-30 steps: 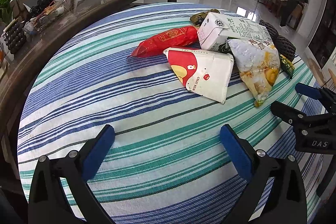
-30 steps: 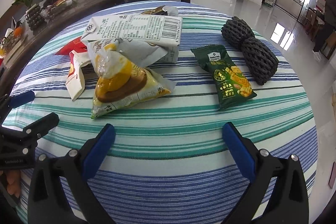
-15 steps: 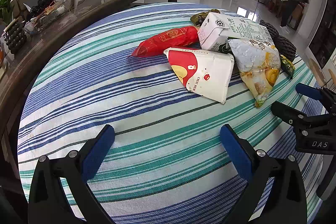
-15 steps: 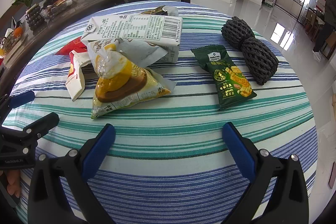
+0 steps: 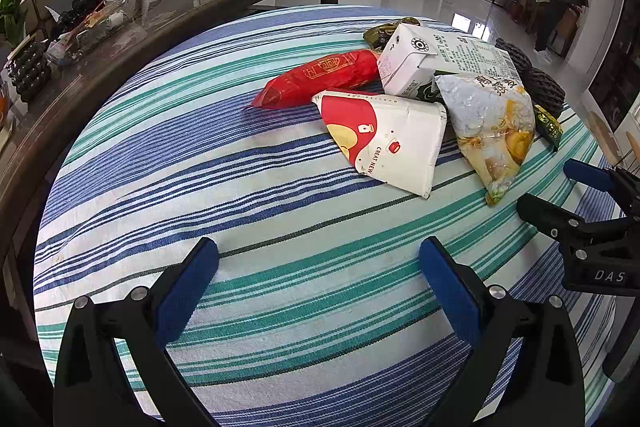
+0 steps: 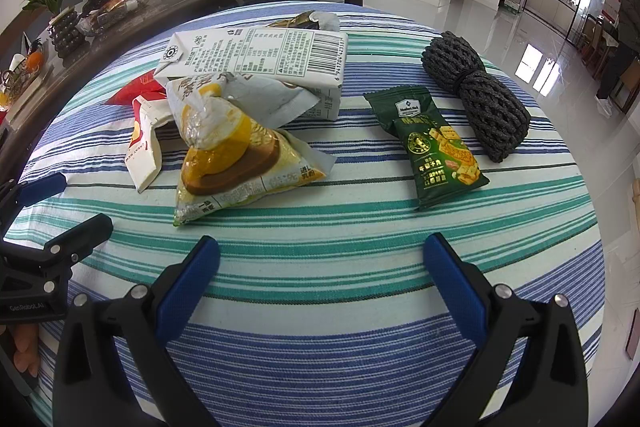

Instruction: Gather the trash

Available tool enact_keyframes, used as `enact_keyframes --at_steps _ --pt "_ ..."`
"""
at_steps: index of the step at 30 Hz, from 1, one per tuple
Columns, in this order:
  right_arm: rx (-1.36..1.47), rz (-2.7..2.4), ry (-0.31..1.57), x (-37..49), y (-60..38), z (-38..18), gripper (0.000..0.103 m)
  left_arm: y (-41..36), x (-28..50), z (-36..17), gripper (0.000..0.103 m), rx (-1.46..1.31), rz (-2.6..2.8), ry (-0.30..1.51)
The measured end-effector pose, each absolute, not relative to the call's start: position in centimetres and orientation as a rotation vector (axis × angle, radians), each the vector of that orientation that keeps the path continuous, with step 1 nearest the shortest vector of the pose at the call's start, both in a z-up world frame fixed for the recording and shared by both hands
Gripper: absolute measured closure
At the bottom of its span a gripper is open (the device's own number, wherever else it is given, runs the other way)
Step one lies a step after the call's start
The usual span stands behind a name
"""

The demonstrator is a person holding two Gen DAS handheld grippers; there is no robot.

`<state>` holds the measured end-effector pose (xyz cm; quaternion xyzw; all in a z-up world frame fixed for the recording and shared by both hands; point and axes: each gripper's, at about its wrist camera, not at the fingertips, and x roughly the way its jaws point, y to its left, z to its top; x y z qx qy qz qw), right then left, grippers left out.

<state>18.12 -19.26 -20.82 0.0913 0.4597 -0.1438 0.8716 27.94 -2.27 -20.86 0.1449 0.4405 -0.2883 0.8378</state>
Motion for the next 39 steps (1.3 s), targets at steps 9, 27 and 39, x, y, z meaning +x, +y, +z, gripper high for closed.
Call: enact_keyframes --at_steps 9,27,39 --pt "0.191 -0.300 0.961 18.13 -19.26 -20.84 0.005 -2.26 27.92 -20.85 0.004 0.307 -0.610 0.932" --pt "0.191 -0.300 0.961 18.12 -19.27 -20.86 0.005 -2.15 28.03 -20.89 0.004 0.306 -0.611 0.931" --pt "0.187 -0.302 0.961 18.11 -19.25 -20.87 0.005 -1.77 28.17 -20.95 0.004 0.297 -0.628 0.932"
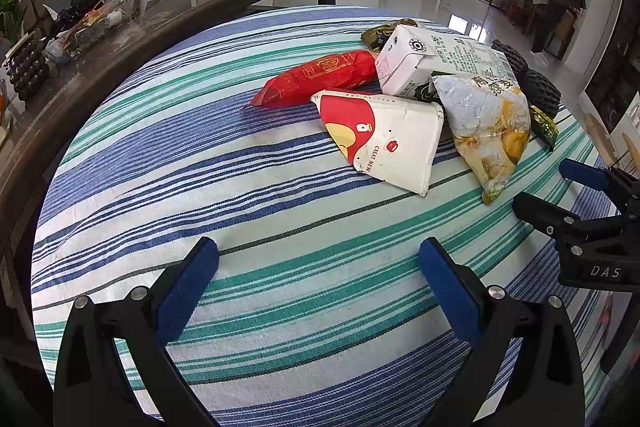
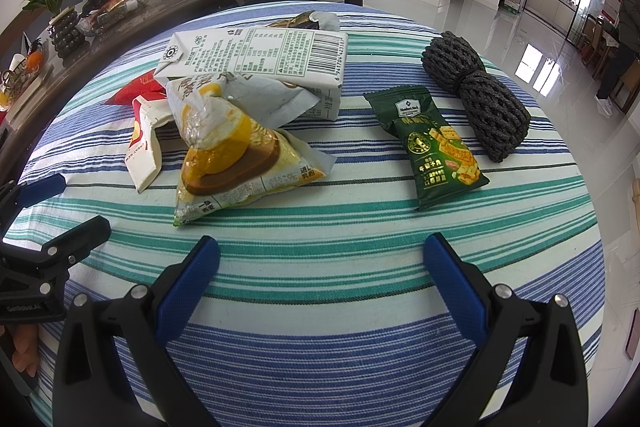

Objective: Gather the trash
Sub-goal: 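Grasp the white-red paper snack packet with left tool while right tool grasps the oat snack bag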

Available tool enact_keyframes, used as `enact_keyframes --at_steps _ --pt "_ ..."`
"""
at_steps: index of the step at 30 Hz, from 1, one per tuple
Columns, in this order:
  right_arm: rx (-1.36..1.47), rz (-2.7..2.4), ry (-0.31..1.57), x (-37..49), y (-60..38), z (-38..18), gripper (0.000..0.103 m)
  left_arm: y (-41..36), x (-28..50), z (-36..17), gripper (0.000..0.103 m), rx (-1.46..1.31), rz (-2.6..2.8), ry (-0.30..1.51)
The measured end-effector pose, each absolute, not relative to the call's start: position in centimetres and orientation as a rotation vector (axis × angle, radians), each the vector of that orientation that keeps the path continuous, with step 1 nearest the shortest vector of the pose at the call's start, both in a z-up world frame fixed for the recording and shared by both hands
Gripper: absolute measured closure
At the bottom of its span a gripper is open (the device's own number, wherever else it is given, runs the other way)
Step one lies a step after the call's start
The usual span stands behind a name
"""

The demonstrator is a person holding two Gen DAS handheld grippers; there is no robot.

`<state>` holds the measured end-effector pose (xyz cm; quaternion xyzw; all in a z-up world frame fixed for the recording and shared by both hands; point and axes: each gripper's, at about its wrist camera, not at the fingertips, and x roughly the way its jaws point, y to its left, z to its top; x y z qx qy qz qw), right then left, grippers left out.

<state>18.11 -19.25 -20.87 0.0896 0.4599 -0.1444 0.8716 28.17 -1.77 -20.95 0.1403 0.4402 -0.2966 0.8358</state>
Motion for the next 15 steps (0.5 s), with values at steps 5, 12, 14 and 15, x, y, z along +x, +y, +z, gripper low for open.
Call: enact_keyframes --at_steps 5,12,14,15 --pt "0.194 -0.309 0.962 18.5 -19.3 -20.9 0.005 -1.9 27.5 -21.0 0.004 0.326 -0.636 0.935" --pt "0.187 -0.291 0.963 15.8 -18.8 -20.9 0.005 -4.2 27.6 -19.1 0.005 0.246 -0.661 0.964" --pt "0.186 -0.285 0.963 15.5 -18.9 -20.9 0.005 -5.9 27.9 -19.2 0.005 0.267 -0.631 0.950" --pt "0.184 -0.286 0.964 15.5 -18.8 -20.9 0.005 -6.8 28.2 -19.5 0.005 0.282 -0.591 0.935"
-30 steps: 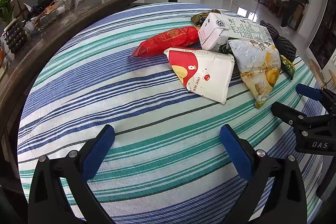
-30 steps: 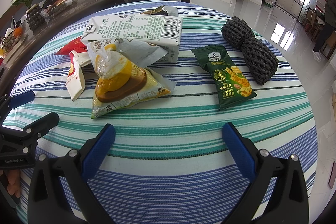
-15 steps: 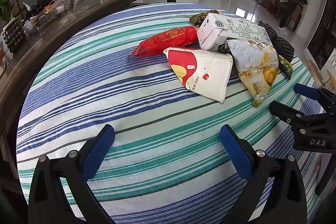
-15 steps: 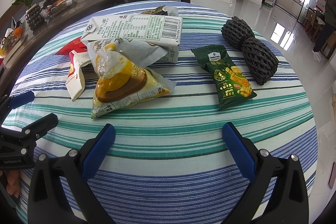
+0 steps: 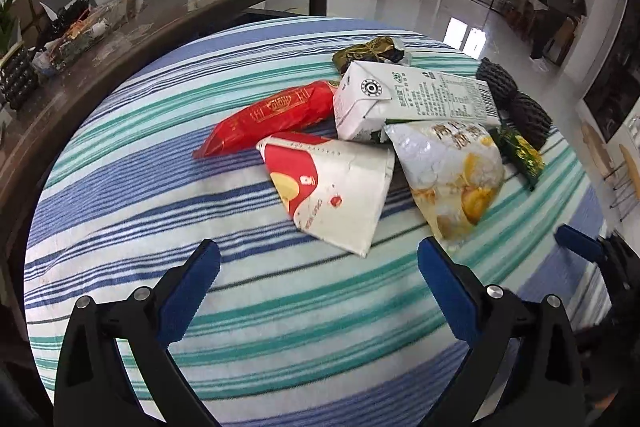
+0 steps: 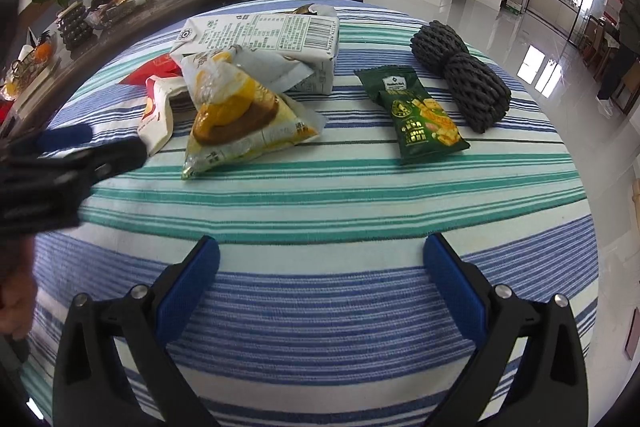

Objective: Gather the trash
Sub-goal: 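Grasp the white-red paper snack packet with left tool while right tool grasps the oat snack bag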

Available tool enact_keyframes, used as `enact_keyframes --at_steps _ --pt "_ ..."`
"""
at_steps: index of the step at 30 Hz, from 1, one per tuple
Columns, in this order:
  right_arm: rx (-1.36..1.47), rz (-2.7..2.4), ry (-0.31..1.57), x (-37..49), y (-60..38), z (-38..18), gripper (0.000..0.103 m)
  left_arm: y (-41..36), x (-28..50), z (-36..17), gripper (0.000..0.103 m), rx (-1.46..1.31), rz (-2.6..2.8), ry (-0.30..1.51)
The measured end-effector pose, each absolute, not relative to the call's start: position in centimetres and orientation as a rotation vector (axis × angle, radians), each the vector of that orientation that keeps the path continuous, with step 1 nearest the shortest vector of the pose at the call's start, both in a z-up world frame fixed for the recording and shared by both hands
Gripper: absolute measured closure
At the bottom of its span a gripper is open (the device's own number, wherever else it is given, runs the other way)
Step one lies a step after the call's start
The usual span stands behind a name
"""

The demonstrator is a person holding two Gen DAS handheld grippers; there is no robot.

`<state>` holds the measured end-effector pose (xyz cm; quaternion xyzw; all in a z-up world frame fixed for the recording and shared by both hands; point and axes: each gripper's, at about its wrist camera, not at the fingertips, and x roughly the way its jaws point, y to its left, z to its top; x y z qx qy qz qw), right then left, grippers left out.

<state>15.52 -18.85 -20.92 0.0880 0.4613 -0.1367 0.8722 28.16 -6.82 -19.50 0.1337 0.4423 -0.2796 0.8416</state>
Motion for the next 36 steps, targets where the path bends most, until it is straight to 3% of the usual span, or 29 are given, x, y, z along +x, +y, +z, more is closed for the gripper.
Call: enact_keyframes --at_steps 4,14,19,22,25,26,28,32,36 --pt "0.184 -0.286 0.964 15.5 -18.9 -20.9 0.005 -7.3 30.2 -20.7 0.004 0.306 -0.429 0.931" --pt "0.182 -0.287 0.963 15.4 -18.8 -21.0 0.005 4.4 33.3 -18.8 0.005 0.206 -0.396 0.967" --pt "0.182 -0.286 0.963 15.4 -18.8 -21.0 0.005 0.6 31.6 -15.8 0.005 0.221 -0.643 0.875" --pt "0.184 -0.286 0.963 15.4 -18.8 -21.0 0.005 -3.3 33.0 -17.1 0.005 0.273 -0.656 0.920" --pt "0.188 -0.284 0.962 15.4 -18.9 -20.9 0.005 -5.2 34.1 -19.5 0.018 0.307 -0.599 0.975" --pt "0.188 -0.284 0.962 15.4 -18.9 -20.9 0.004 -5.5 34.3 -20.0 0.028 0.312 -0.590 0.987" --pt "0.189 -0.284 0.962 15.4 -18.9 -20.9 0.004 -5.6 34.2 -20.2 0.037 0.320 -0.589 0.974" --pt "0.219 -0.239 0.944 15.3 -19.1 -20.5 0.005 -4.7 33.1 -19.8 0.084 0.331 -0.632 0.950" --pt "0.275 -0.120 0.875 16.6 -19.0 -18.3 0.005 -1.0 31.2 -18.9 0.087 0.261 -0.709 0.962"
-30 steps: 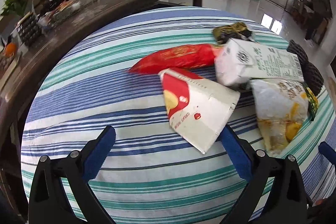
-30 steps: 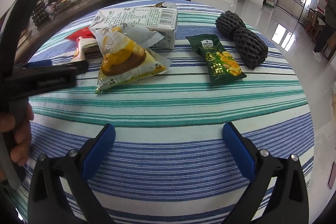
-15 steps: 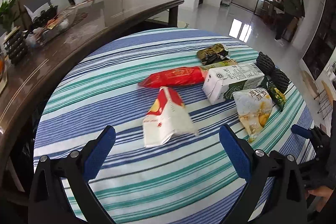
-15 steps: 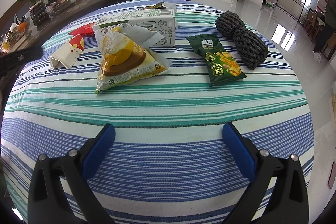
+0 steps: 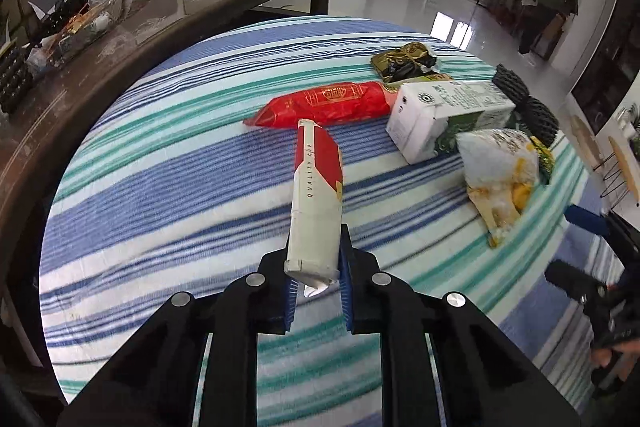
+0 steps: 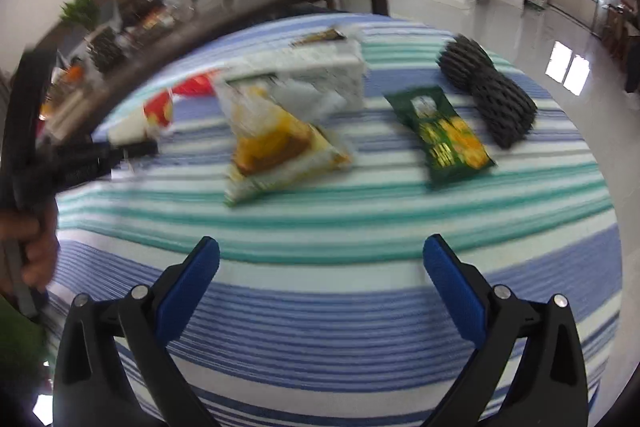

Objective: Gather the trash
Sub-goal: 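Grasp the white-red paper snack packet with left tool while right tool grasps the oat snack bag, then carry both packets over the blue wastebasket and open both tools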

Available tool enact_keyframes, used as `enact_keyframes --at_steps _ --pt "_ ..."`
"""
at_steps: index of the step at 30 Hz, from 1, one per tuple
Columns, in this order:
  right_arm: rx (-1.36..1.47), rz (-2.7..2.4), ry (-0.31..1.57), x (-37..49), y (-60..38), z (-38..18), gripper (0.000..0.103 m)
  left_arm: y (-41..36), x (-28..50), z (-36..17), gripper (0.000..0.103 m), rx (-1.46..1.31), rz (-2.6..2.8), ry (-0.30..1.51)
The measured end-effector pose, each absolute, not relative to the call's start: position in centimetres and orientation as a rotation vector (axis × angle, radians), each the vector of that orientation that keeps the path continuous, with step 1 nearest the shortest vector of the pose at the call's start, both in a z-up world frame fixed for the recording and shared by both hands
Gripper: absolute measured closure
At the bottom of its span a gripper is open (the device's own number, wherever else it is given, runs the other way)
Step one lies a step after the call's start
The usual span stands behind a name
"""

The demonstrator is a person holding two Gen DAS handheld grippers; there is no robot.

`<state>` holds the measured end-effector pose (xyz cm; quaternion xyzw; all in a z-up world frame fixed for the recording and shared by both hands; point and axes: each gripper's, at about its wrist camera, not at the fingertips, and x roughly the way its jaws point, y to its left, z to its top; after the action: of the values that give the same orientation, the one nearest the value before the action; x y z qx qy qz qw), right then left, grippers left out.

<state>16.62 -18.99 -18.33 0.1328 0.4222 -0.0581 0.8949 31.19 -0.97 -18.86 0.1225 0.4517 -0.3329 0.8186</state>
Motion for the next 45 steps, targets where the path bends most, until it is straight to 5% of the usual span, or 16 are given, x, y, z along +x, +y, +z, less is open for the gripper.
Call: enact_keyframes --at_steps 4,7,9,12,33,45 --pt "0.214 -0.078 0.878 21.1 -18.3 -16.8 0.006 1.2 28.1 -18.4 0.087 0.246 -0.788 0.960" --pt "0.177 -0.061 0.899 23.6 -17.7 -16.7 0.019 1.8 25.9 -18.3 0.087 0.239 -0.823 0.964" --pt "0.140 -0.062 0.947 24.5 -17.5 -17.4 0.051 1.9 25.0 -18.5 0.087 0.238 -0.839 0.971" --pt "0.167 -0.072 0.952 22.9 -17.8 -17.2 0.073 2.0 23.9 -18.6 0.087 0.239 -0.849 0.972" --pt "0.403 -0.174 0.861 5.0 -20.8 -14.4 0.074 -5.0 15.0 -17.6 0.087 0.283 -1.033 0.963" --pt "0.509 -0.479 0.764 -9.9 -33.4 -14.2 0.074 -15.4 2.5 -15.3 0.087 0.346 -1.313 0.989"
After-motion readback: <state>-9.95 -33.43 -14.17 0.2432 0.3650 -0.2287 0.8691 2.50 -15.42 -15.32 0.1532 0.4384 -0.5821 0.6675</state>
